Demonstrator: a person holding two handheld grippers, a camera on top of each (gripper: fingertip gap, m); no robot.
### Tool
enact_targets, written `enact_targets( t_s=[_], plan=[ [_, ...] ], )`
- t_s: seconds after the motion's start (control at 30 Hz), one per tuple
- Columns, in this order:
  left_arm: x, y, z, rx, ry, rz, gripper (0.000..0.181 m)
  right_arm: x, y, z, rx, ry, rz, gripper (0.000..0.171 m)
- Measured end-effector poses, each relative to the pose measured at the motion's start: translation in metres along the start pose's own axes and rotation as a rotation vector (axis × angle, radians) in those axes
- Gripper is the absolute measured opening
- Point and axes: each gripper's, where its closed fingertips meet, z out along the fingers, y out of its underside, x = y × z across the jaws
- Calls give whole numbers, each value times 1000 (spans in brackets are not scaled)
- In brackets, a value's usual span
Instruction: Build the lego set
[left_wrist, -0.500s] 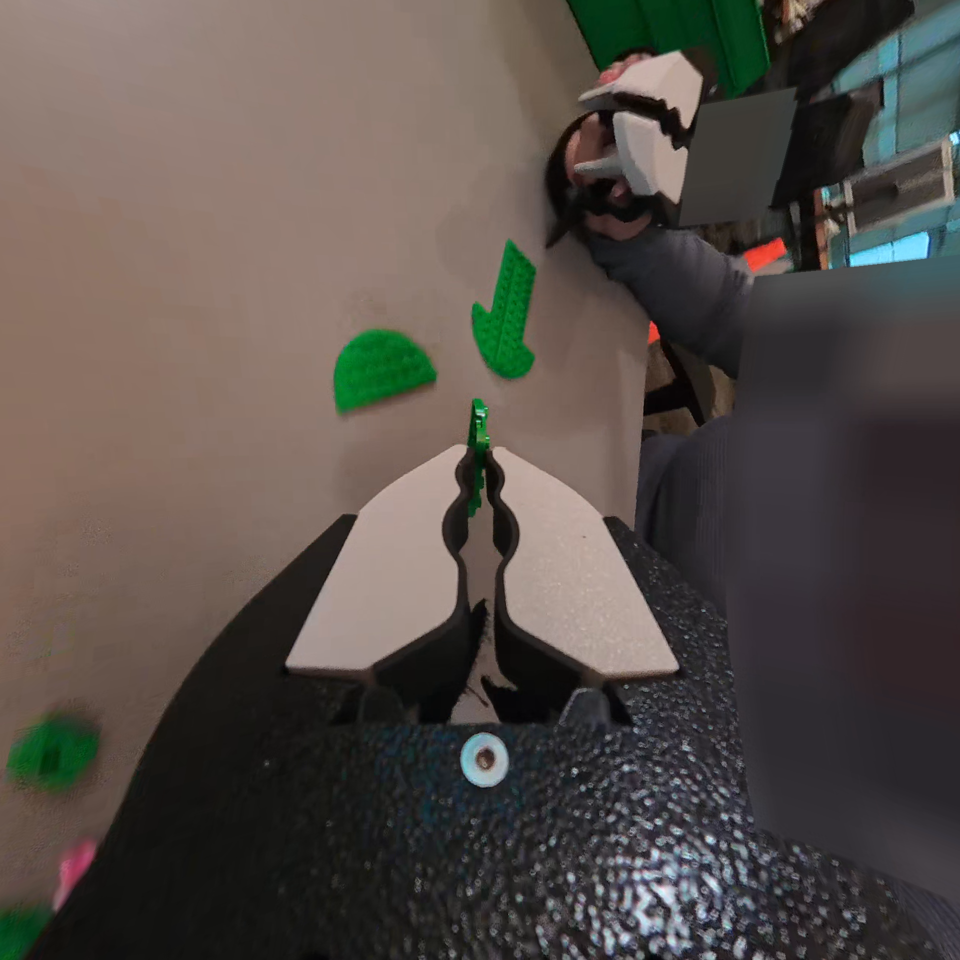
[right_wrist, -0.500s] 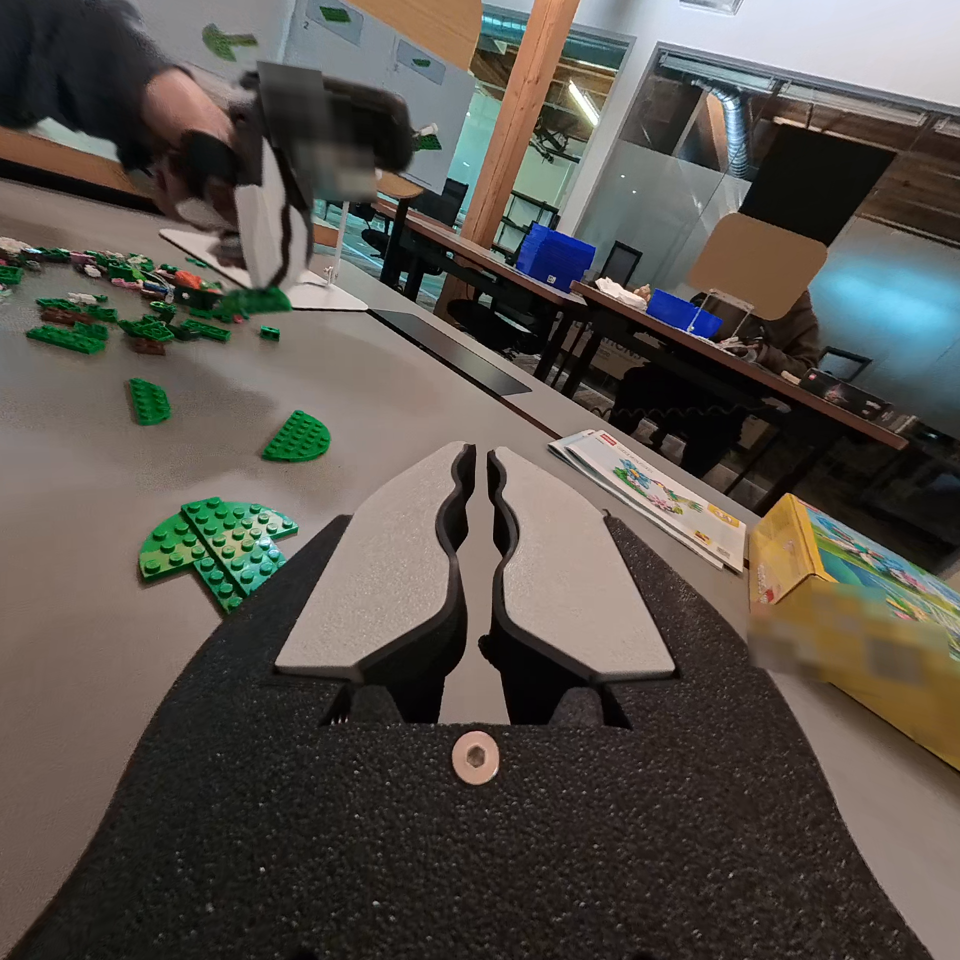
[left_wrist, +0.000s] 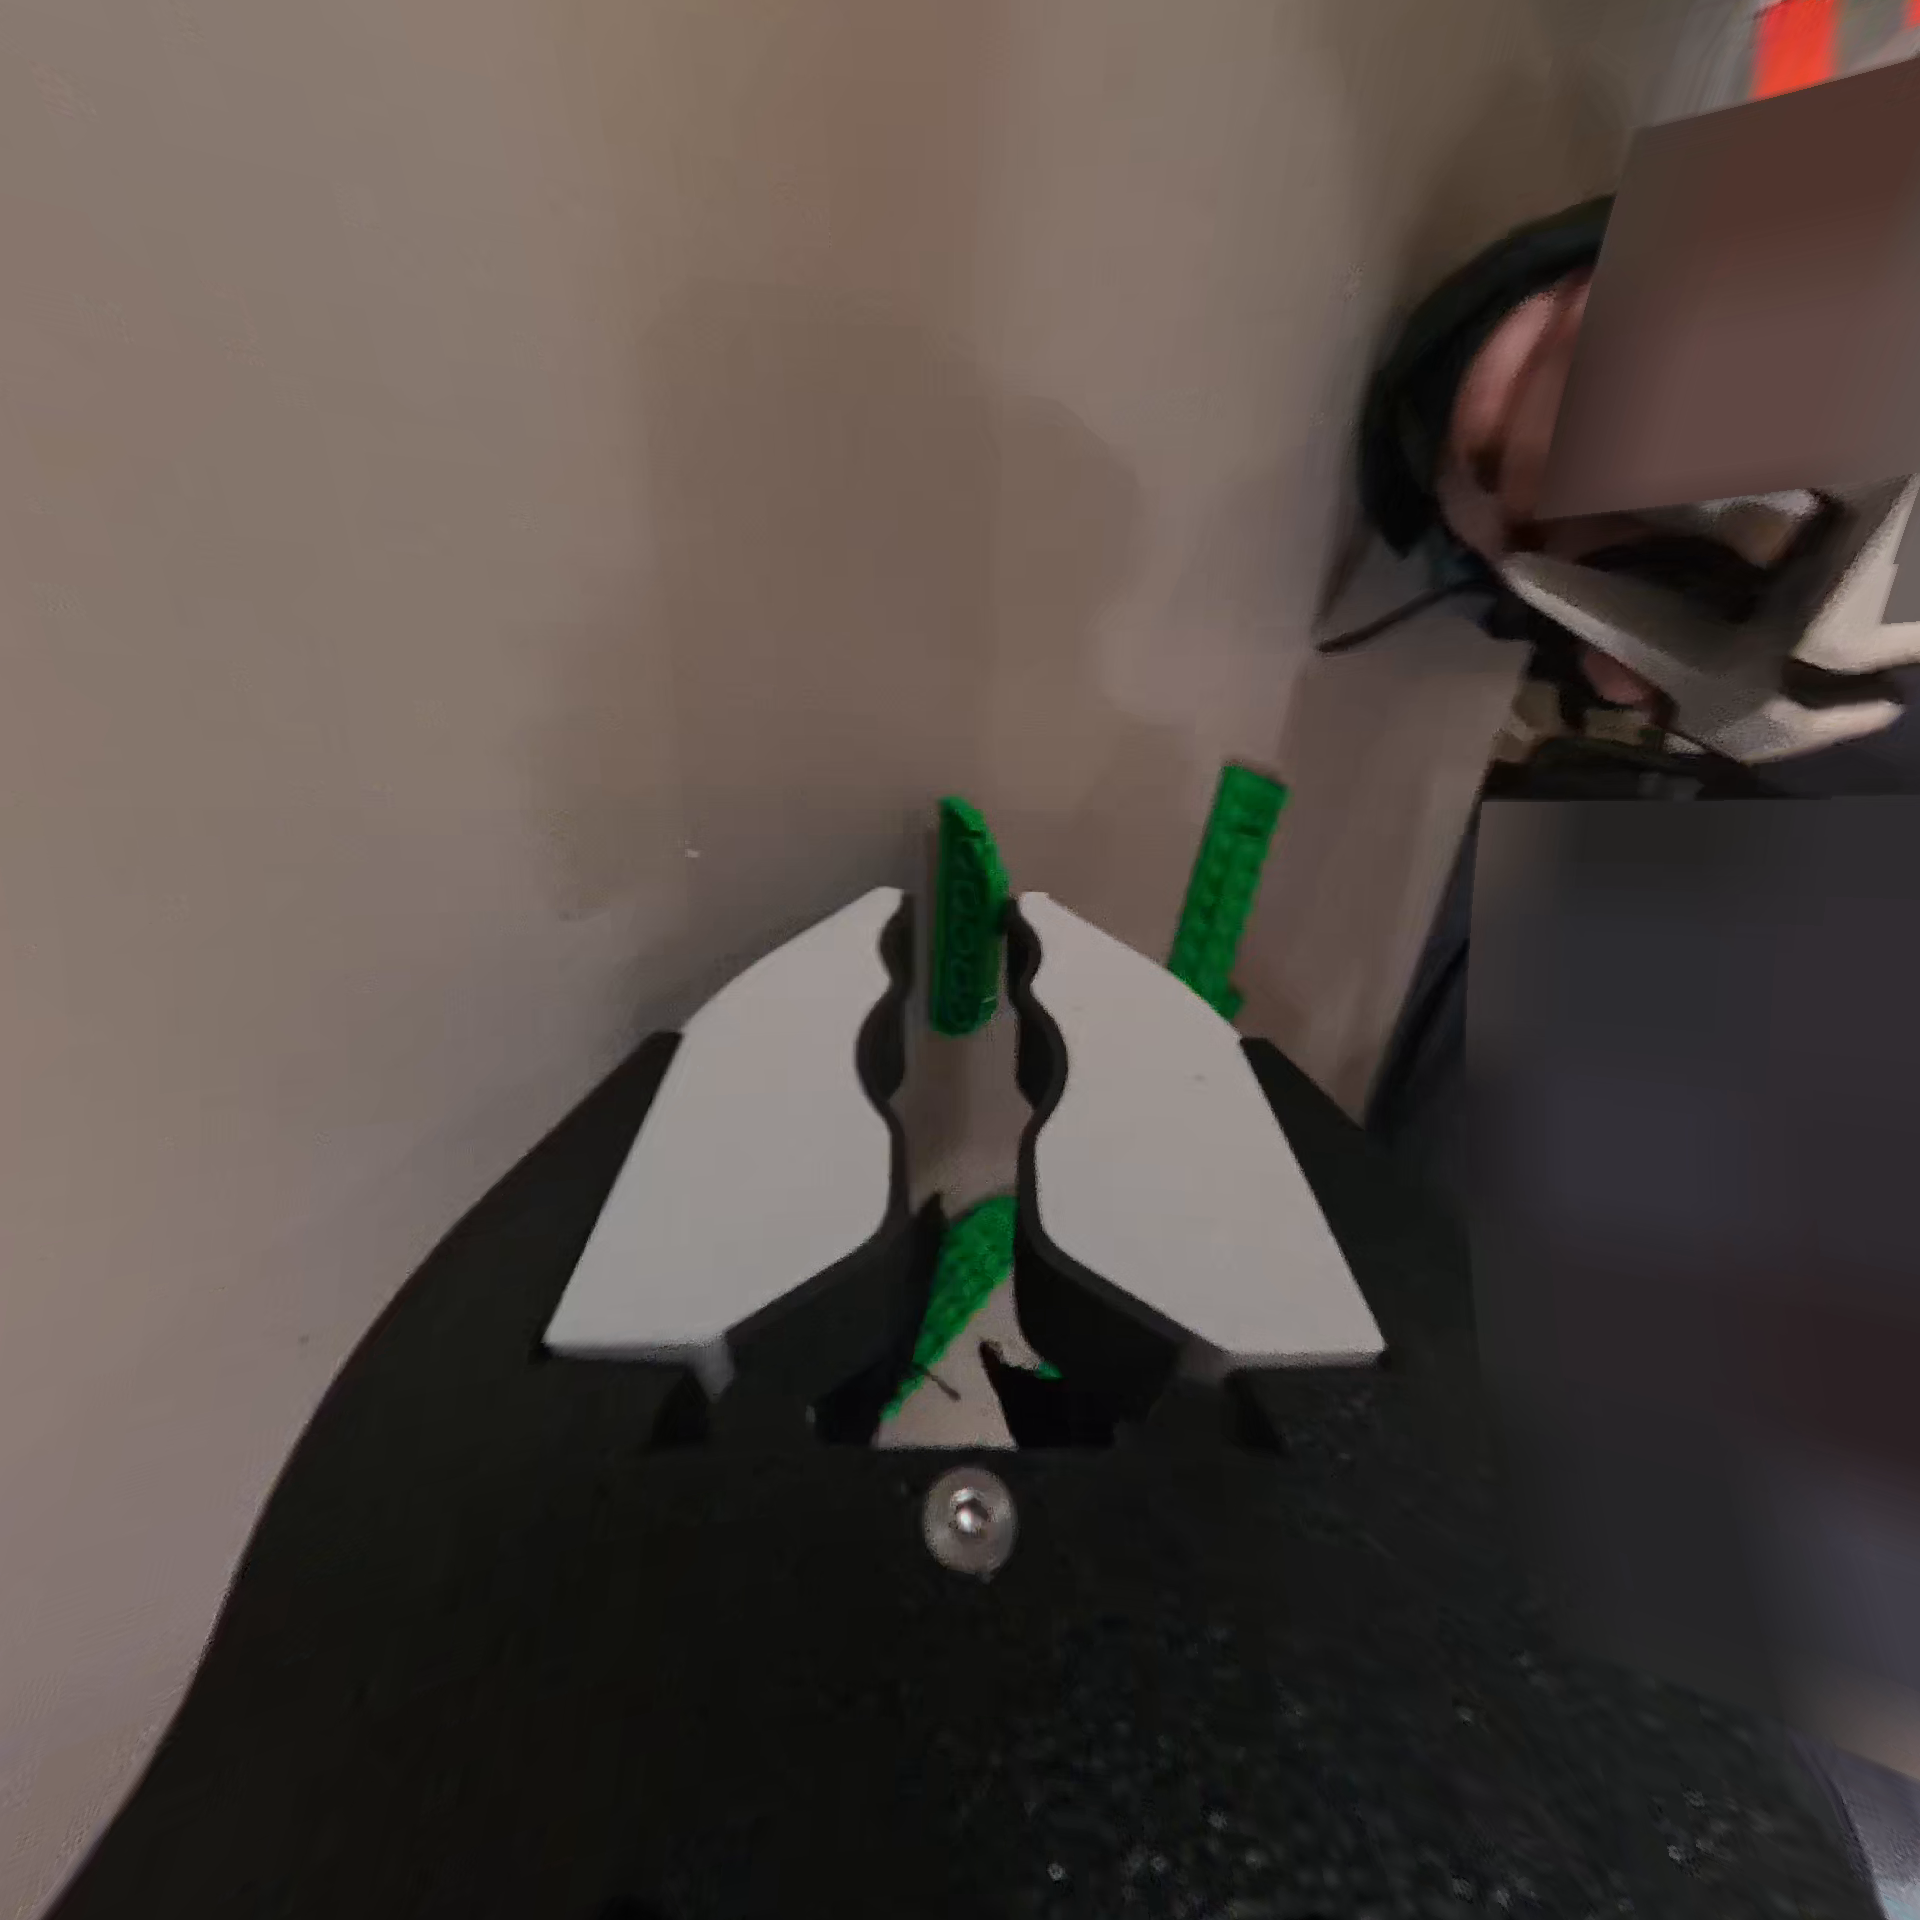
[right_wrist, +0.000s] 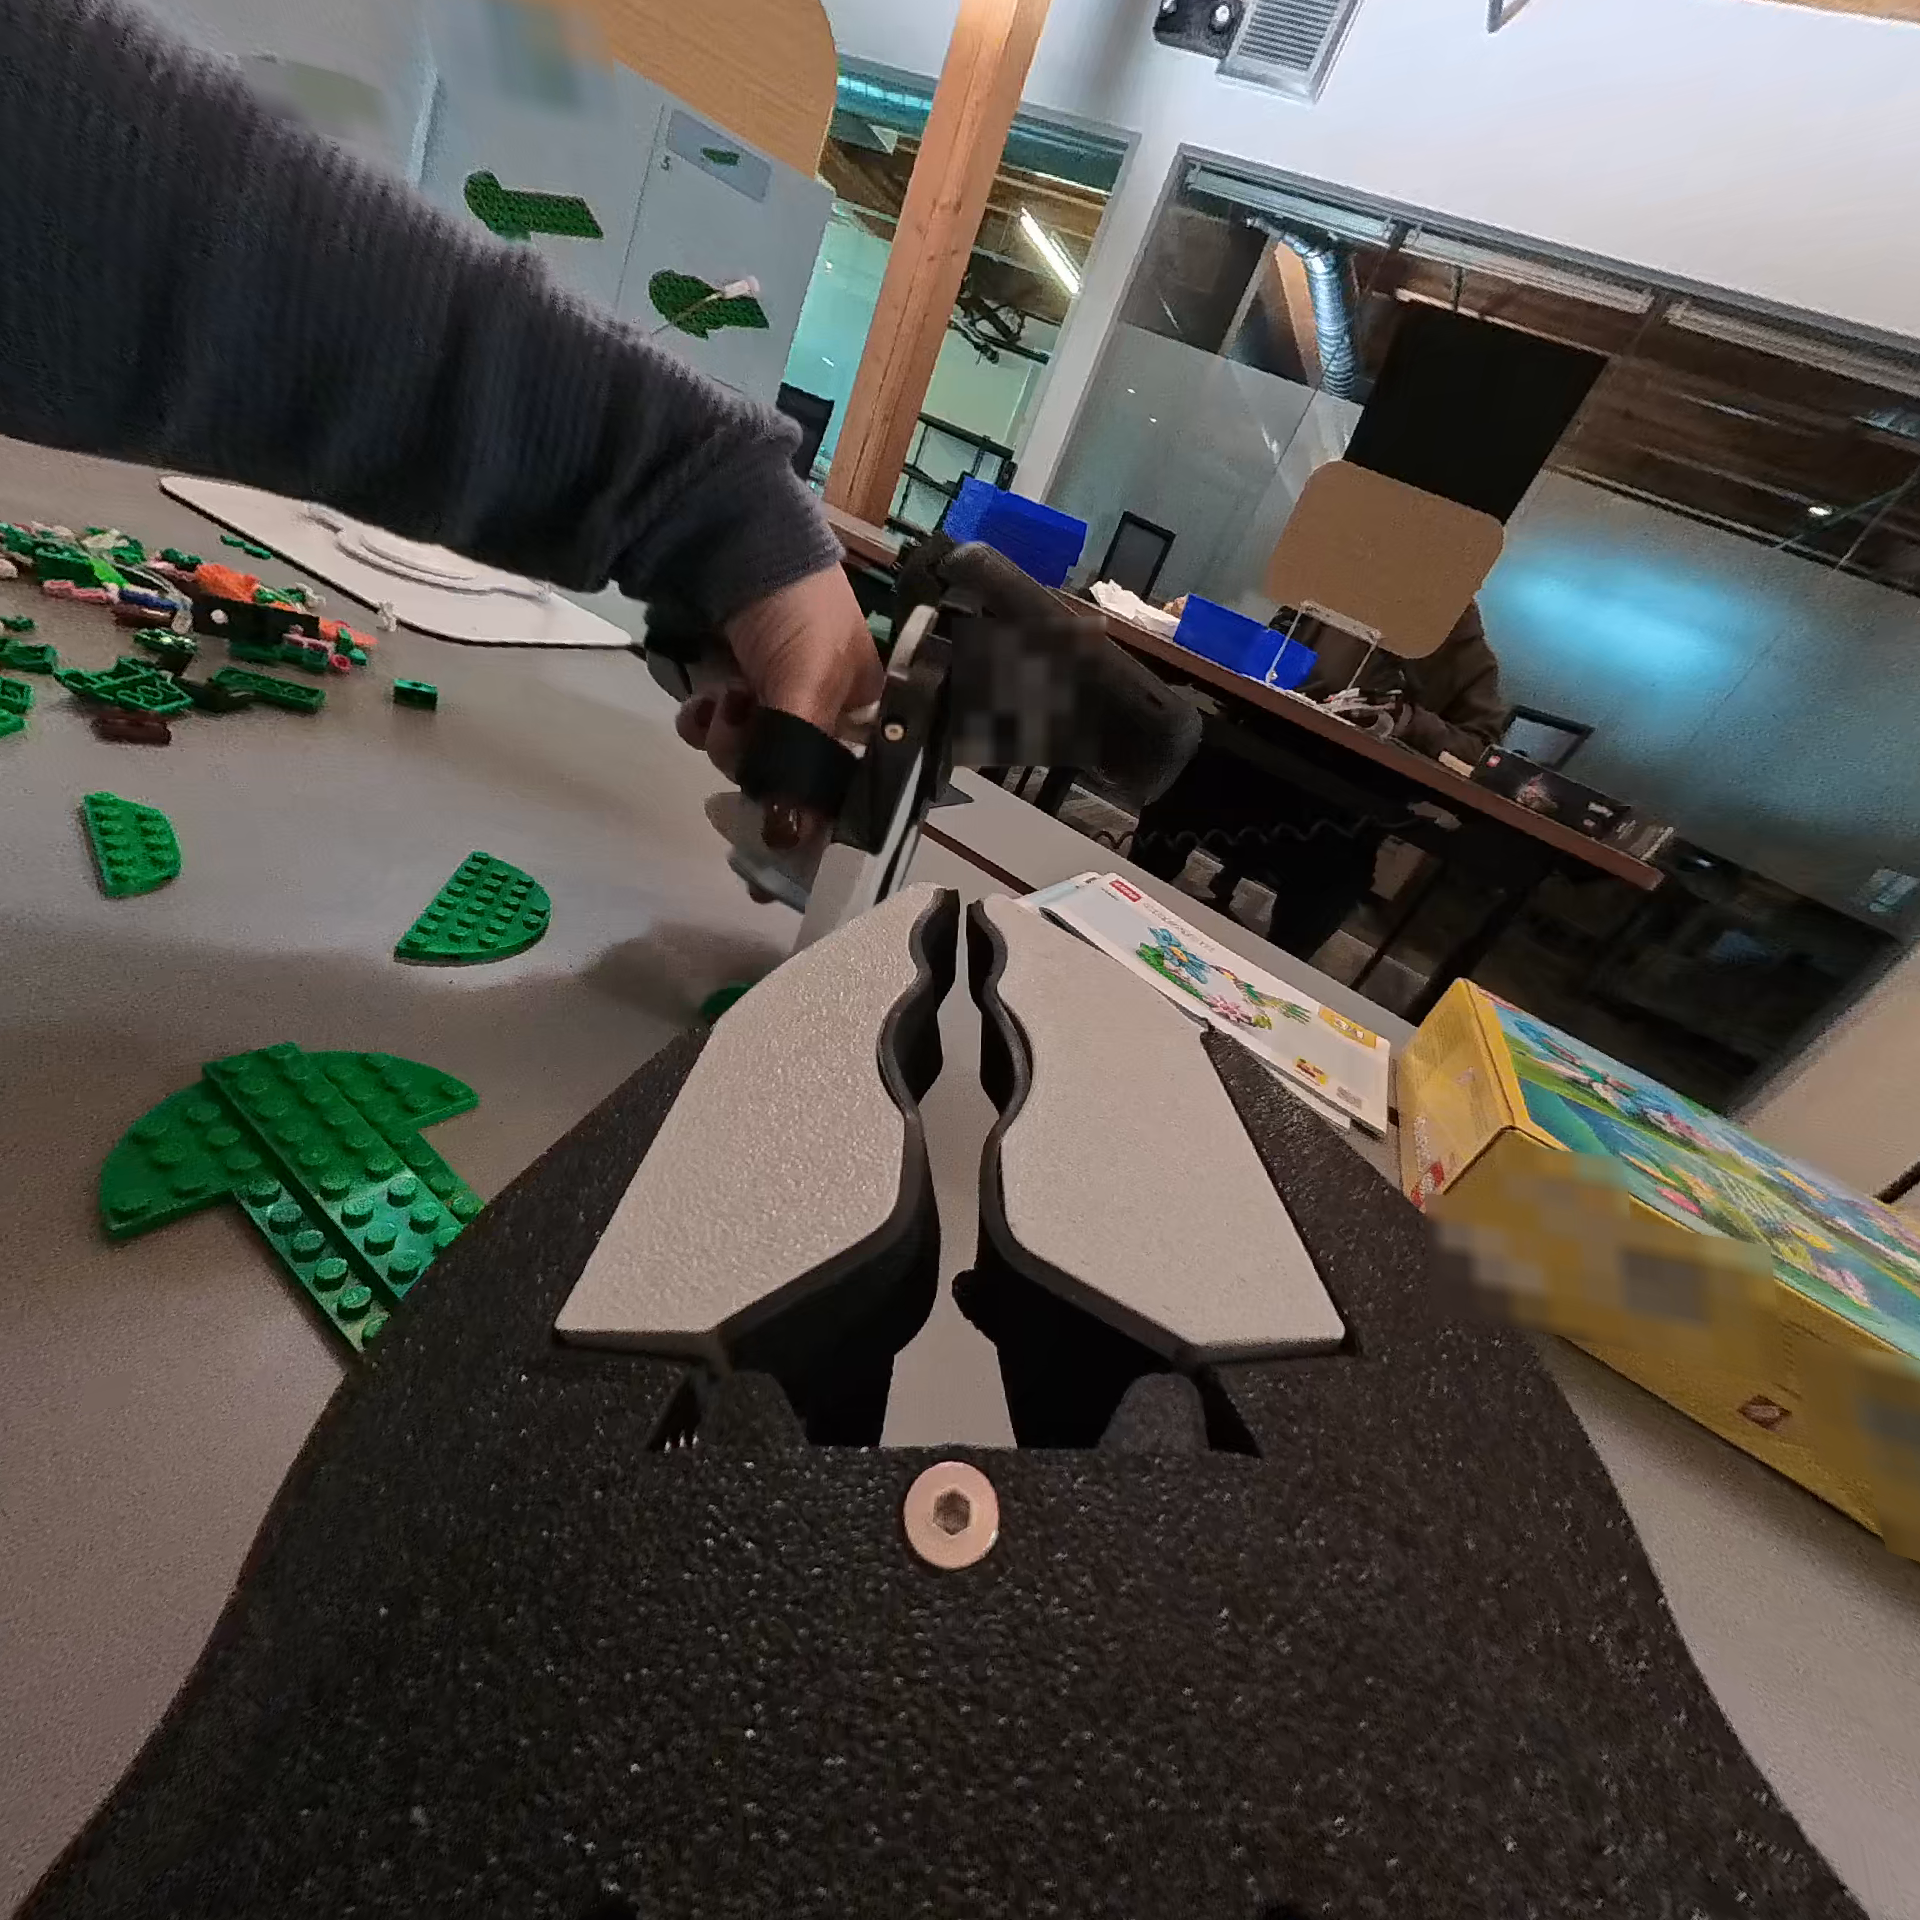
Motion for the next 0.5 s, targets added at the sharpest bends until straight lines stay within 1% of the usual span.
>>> enact_targets(
  t_s=[0.03,0.1,0.2,0.27,0.4,0.47,0.5],
  plan=[
    [-3,-3,0,12,-15,-6,16,0,0,0,1,-3,2,1],
    [-4,-10,-4,71,-47,0,25,-2,0,0,0,-12,-3,1],
    [-13,-9,-16,133,-203,51,39,-5,-1,0,2,-22,-14,1],
    [-17,-1,-28,190,-287,67,38,-6,-1,0,1,-29,-14,1],
    [-5,35,-46,281,-385,148,32,-9,-1,1,1,-38,-27,1],
    [13,63,-42,273,-393,287,32,-10,-1,2,-1,-42,-32,1],
    [24,81,-35,236,-384,387,35,-11,-1,2,-2,-43,-32,1]
  ],
)
